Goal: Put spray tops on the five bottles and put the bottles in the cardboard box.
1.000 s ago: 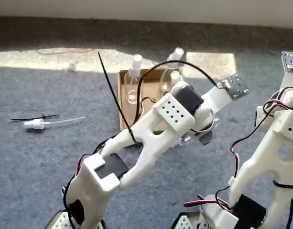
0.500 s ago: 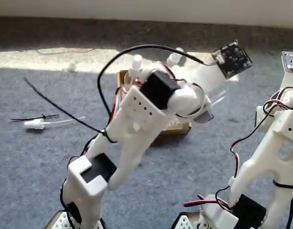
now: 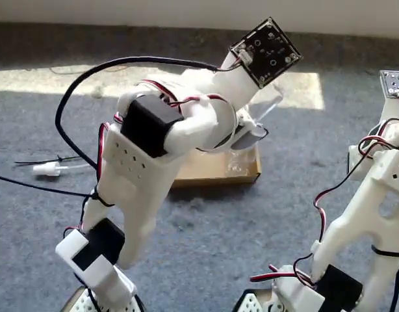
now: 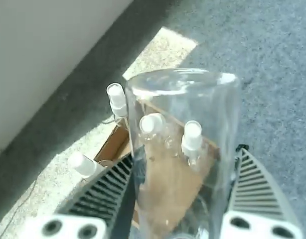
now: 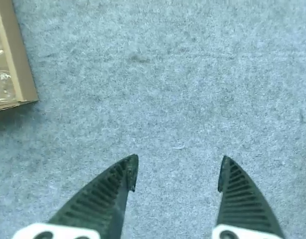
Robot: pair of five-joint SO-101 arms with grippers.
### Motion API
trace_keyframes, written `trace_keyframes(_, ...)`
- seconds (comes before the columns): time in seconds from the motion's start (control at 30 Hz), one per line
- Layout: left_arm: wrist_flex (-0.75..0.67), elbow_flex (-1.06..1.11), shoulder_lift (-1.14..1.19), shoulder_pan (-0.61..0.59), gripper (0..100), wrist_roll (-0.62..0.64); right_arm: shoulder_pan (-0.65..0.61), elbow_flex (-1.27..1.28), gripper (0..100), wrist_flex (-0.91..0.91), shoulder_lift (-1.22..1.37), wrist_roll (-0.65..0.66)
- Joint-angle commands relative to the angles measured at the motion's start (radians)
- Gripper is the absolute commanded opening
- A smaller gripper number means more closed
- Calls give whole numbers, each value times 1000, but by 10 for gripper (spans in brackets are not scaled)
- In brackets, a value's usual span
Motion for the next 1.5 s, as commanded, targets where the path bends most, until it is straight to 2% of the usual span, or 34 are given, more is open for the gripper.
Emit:
trace_keyframes(0.0, 2, 28, -65, 12, 236, 0, 5, -50, 221, 7, -5, 11)
trace_keyframes(0.13, 0, 53, -64, 65, 237, 3, 12, -50, 221, 7, -12, 6)
trace_keyframes(0.37, -23, 127, -7, 128, 239, 160, 105, -53, 221, -1, -13, 11)
trace_keyframes(0.53, -81, 288, 111, 159, 239, 160, 217, -50, 221, -45, -7, 57)
trace_keyframes(0.67, -118, 305, 151, 205, 240, 157, 295, -48, 221, -99, -4, 69)
trace_keyframes(0.83, -183, 305, 162, 283, 290, 126, 321, -48, 221, -105, -5, 69)
trace_keyframes(1.0, -264, 305, 153, 309, 333, 100, 323, -47, 221, -105, -4, 69)
trace_keyframes(1.07, -269, 303, 153, 308, 376, 95, 323, -47, 221, -105, -4, 69)
trace_keyframes(1.17, -264, 305, 153, 302, 419, 2, 320, -47, 221, -105, -4, 69)
trace_keyframes(1.27, -261, 280, 131, 278, 394, -15, 314, -47, 221, -107, -4, 69)
trace_keyframes(1.47, -74, 13, -48, 111, 341, -20, 306, -47, 221, -104, -4, 103)
